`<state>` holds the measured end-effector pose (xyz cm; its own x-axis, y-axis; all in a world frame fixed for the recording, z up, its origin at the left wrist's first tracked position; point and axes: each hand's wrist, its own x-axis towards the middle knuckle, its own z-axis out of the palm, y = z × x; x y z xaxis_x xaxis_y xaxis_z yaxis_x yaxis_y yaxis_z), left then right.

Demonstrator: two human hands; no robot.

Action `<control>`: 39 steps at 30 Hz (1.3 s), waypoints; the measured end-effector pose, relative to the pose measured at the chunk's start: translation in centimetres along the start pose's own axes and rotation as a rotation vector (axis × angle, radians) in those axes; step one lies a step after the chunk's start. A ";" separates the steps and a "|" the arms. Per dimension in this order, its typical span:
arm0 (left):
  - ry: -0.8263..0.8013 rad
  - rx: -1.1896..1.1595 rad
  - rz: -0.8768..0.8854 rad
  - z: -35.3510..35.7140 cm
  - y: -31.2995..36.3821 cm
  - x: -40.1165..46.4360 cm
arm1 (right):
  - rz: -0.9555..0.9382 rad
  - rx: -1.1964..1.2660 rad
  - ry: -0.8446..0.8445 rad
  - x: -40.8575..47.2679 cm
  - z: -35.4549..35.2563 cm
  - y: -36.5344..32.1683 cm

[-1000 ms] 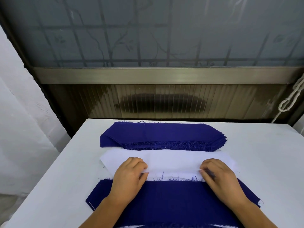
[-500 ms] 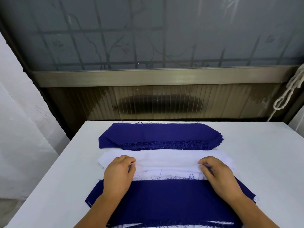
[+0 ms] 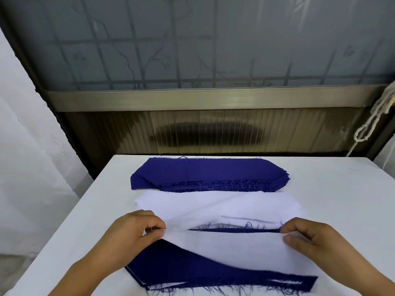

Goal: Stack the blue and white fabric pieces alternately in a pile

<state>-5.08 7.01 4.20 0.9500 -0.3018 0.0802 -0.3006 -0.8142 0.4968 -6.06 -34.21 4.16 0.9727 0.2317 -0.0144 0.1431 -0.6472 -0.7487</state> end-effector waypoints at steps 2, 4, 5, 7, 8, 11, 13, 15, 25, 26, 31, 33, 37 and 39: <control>-0.003 0.025 -0.011 -0.2 -0.2 -0.1 | 0.039 0.007 -0.006 0.1 -0.1 0.1; 0.049 0.052 -0.018 -0.4 -0.4 -0.1 | 0.056 0.025 0.008 0.4 -0.1 -0.1; 0.076 0.094 -0.016 -0.5 -0.5 0.0 | 0.061 0.040 0.011 0.5 -0.1 -0.2; 0.117 0.207 -0.011 -0.6 -0.5 0.3 | 0.065 0.047 0.020 0.8 0.0 -0.3; 0.154 0.254 -0.011 -0.7 -0.5 0.4 | 0.066 0.044 0.029 1.0 0.1 -0.3; 0.372 0.376 0.000 -1.1 -0.8 1.2 | 0.058 0.056 0.079 1.9 0.7 -0.6; 0.533 0.428 -0.003 -1.7 -0.8 2.5 | 0.028 0.035 0.155 2.9 1.4 -1.0; 0.653 0.429 -0.029 -2.3 -0.5 4.0 | -0.029 -0.019 0.272 3.9 2.2 -1.6; 0.684 0.305 0.137 -1.4 -1.5 2.8 | -0.300 -0.046 0.603 3.3 2.0 -0.8; 0.645 0.296 0.190 -0.4 -2.2 1.8 | -0.343 -0.080 0.586 2.6 2.4 0.2; 0.381 0.208 0.430 5.5 -5.1 -2.4 | -0.497 -0.300 0.421 -0.4 4.8 5.2; 0.348 0.185 0.436 6.3 -5.6 -2.9 | -0.499 -0.335 0.395 -0.8 5.0 5.7; 0.341 0.185 0.441 6.2 -5.1 -2.8 | -0.530 -0.325 0.440 -0.8 5.2 5.6; 0.326 0.192 0.456 6.1 -4.7 -2.8 | -0.550 -0.325 0.445 -0.8 5.3 5.5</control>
<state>-6.88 8.64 -3.66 0.6893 -0.4991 0.5251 -0.6657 -0.7223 0.1873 -7.07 -34.11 -3.46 0.7183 0.3129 0.6214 0.6060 -0.7201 -0.3380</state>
